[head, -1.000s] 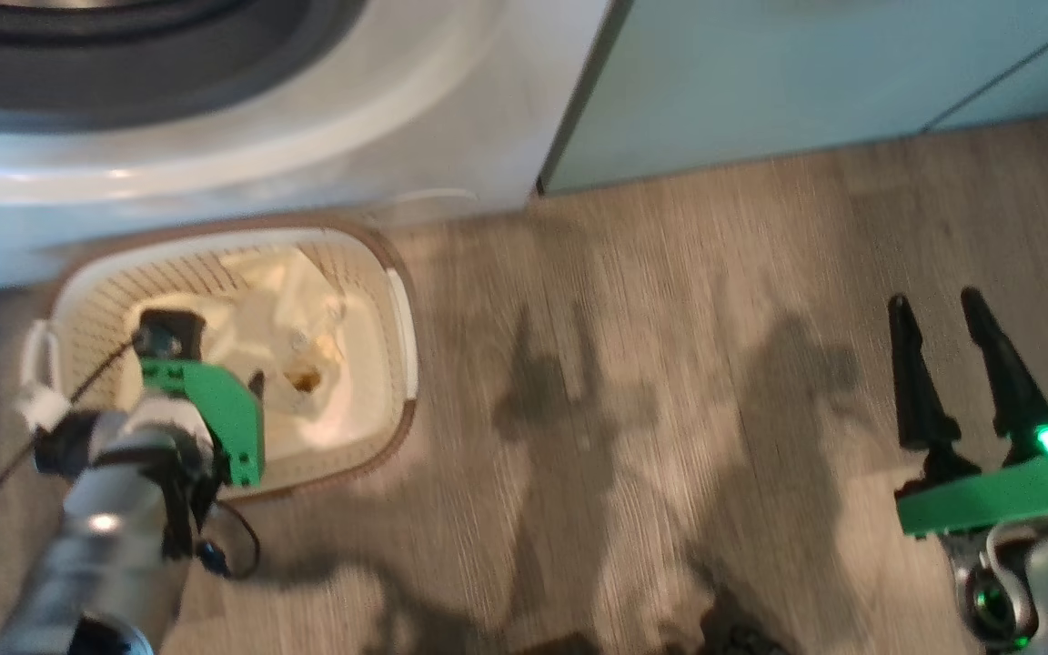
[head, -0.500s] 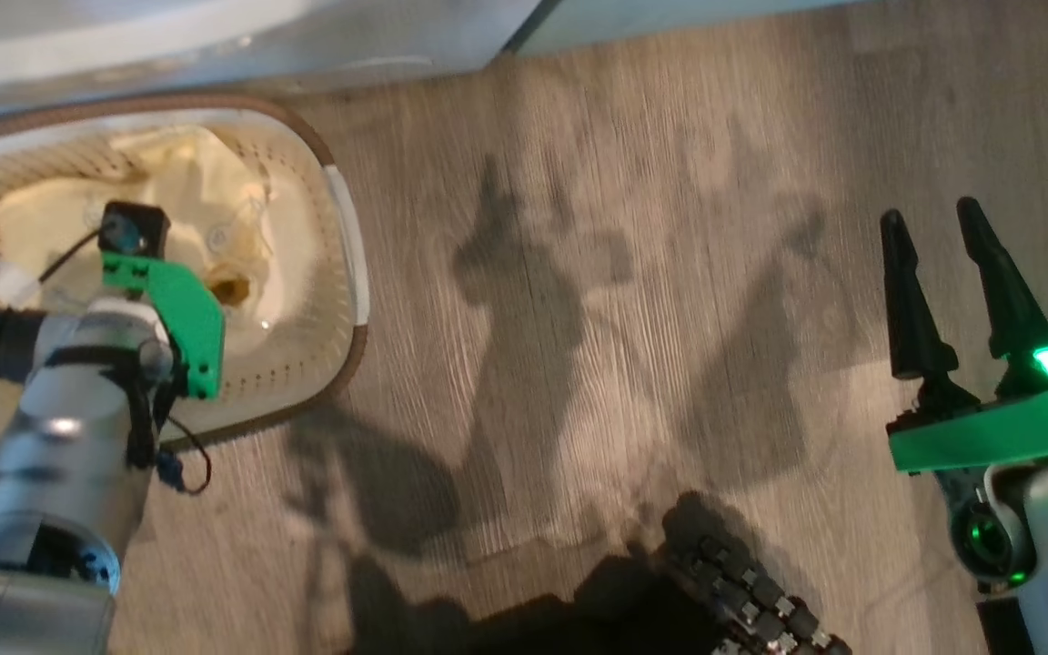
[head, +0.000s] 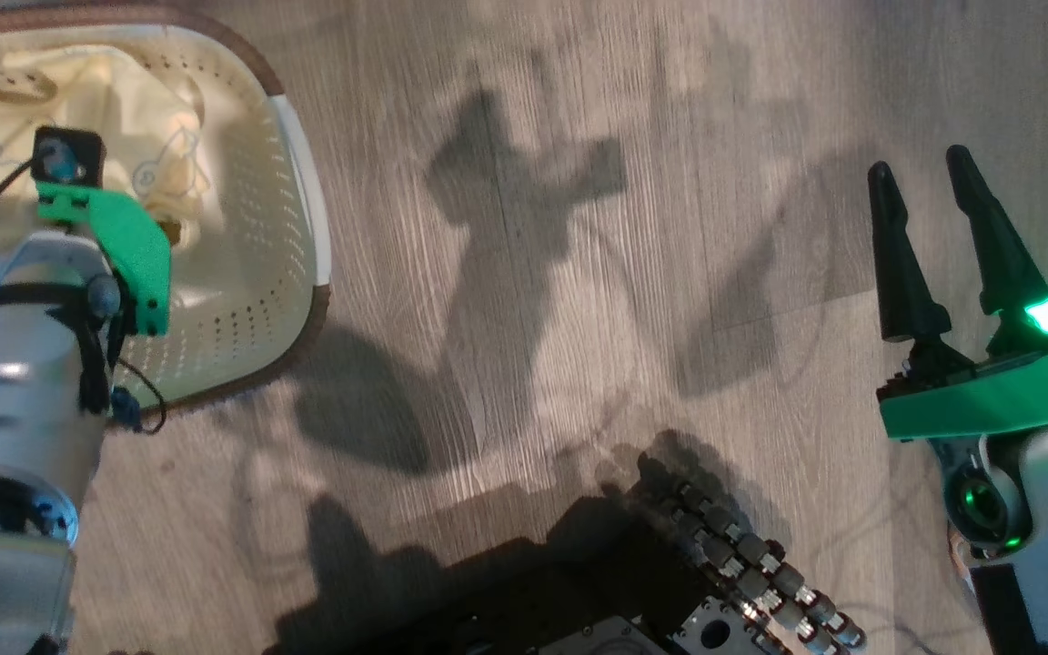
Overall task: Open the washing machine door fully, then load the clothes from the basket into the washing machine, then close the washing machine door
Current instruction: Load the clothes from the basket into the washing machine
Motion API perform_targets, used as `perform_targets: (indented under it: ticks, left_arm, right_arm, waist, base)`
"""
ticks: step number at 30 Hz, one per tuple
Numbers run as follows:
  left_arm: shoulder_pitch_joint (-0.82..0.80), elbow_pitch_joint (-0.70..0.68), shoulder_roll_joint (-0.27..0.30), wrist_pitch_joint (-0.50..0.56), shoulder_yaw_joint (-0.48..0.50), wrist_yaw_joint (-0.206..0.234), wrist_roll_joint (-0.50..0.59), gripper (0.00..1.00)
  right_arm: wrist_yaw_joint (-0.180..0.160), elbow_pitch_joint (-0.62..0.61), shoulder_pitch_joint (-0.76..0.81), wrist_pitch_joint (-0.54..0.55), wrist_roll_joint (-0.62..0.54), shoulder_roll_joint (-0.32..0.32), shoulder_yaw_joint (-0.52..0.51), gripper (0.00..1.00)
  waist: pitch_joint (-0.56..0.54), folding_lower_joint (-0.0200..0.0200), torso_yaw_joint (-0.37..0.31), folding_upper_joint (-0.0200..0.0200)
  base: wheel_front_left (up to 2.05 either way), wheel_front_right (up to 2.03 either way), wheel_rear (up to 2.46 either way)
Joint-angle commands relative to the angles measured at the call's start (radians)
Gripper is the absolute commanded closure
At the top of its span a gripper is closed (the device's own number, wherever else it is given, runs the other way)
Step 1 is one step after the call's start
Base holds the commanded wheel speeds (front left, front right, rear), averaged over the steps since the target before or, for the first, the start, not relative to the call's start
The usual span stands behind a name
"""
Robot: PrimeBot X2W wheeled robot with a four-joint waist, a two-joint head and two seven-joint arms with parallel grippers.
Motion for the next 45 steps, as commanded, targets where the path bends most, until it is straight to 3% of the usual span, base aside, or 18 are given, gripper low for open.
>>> perform_targets:
  ticks: [1,11,12,13,14,15,16,27,45]
  left_arm:
    - [-0.001,-0.009,0.033,0.0,0.012,0.01,0.008,0.0]
    - [-0.048,-0.007,0.024,-0.004,0.003,0.072,0.0,0.0]
    - [-0.051,-0.006,0.023,-0.005,0.005,0.075,-0.005,0.16]
    - [-0.052,-0.006,0.021,-0.007,0.006,0.078,-0.008,0.48]
    - [-0.054,-0.006,0.019,-0.01,0.005,0.077,-0.01,0.65]
    - [-0.056,-0.006,0.017,-0.017,0.006,0.076,-0.014,0.96]
    - [-0.057,-0.006,0.016,-0.023,0.007,0.076,-0.017,1.0]
    - [-0.029,-0.006,-0.008,-0.119,0.029,0.044,-0.074,1.0]
    - [0.135,-0.005,-0.111,-0.307,0.069,-0.037,-0.178,1.0]
  right_arm:
    - [0.004,-0.023,0.021,-0.009,0.004,-0.022,0.004,0.0]
    - [0.004,-0.037,0.023,-0.009,0.0,-0.043,-0.013,0.0]
    - [0.004,-0.038,0.023,-0.009,-0.001,-0.045,-0.014,0.0]
    - [0.004,-0.039,0.024,-0.009,-0.001,-0.046,-0.015,0.0]
    - [0.004,-0.04,0.024,-0.009,-0.002,-0.048,-0.015,0.0]
    - [0.004,-0.04,0.023,-0.009,-0.002,-0.05,-0.015,0.0]
    - [0.004,-0.04,0.023,-0.009,-0.002,-0.051,-0.015,0.0]
    - [0.004,-0.029,0.004,-0.009,0.001,-0.039,-0.014,0.0]
    - [0.004,-0.006,0.074,-0.009,-0.012,-0.059,-0.036,0.0]
  waist:
    - [0.014,-0.0001,0.004,0.0001]
    - [0.051,-0.0001,0.032,0.0001]
    - [0.052,-0.0001,0.034,0.0001]
    - [0.053,-0.0001,0.035,0.0001]
    - [0.054,-0.0001,0.037,0.0001]
    - [0.056,-0.0001,0.039,0.0001]
    - [0.056,-0.0001,0.04,0.0001]
    - [0.002,-0.0001,0.047,0.0001]
    - [-0.33,-0.0001,0.133,0.0001]
  base:
    - [0.0,0.0,0.0]
    - [0.0,0.0,0.0]
    - [0.0,0.0,0.0]
    - [0.0,0.0,0.0]
    - [0.0,0.0,0.0]
    - [0.0,0.0,0.0]
    - [0.0,0.0,0.0]
    - [0.0,0.0,0.0]
    - [0.0,0.0,0.0]
